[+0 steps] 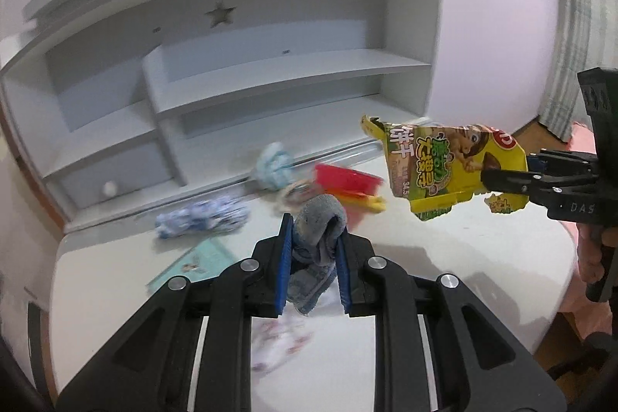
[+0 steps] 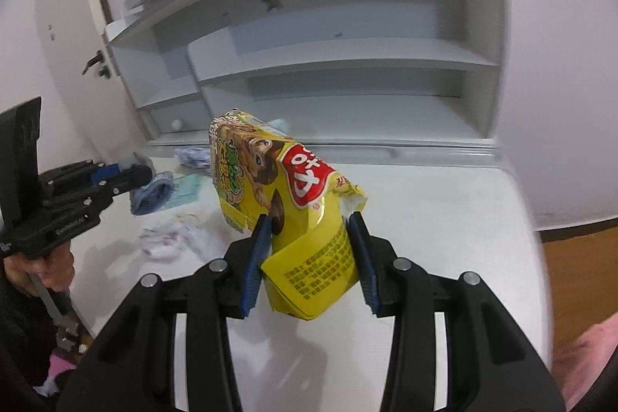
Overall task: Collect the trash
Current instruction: 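Carry the grey sock and yellow snack bag with both tools over the bin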
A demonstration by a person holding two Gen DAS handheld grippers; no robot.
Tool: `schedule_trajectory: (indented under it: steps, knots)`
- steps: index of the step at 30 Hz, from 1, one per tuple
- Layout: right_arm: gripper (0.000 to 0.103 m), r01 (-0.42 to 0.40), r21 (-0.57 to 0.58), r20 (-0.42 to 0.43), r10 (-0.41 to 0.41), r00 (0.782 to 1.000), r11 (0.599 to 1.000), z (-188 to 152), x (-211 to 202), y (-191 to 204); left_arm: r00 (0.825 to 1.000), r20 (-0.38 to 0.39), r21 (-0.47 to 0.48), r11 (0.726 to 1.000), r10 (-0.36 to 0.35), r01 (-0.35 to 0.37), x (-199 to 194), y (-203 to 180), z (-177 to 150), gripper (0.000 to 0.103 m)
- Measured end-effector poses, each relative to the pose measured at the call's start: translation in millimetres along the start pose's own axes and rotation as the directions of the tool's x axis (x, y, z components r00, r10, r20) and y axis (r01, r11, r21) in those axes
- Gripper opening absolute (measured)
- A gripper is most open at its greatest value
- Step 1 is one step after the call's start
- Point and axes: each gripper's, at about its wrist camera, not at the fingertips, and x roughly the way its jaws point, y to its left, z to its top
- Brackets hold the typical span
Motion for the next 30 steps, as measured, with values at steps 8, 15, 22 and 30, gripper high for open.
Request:
schedule_trajectory:
  steps: [8,15,22,30]
  knots:
    - [0.042,0.158,0.126,0.036,-0.164,0.986,0.979,-47.2,-76.5,-80.7,0.991,-0.005,0.096,0.986,-0.137,0.137,14.5,-94.8,18.0,0.019]
    - [0.042,0.363,0.306,0.027,-0.389,0.921,0.880,-124.2,-160.4,-164.7,0.936,-0.025,0.207,0.915,-0.350,0.348,35.9,-237.8,26.0,0.020]
    - [0.042,0.517,0.462,-0.062,-0.555,0.830,0.721,-220.6,-231.9,-231.8,0.837,-0.070,0.293,0.790,-0.543,0.538,47.8,-382.5,5.3,0.019]
    - [0.042,0.605,0.560,-0.196,-0.619,0.760,0.565,-319.0,-250.6,-284.5,0.745,-0.212,0.333,0.670,-0.632,0.663,87.6,-495.4,-52.8,0.020]
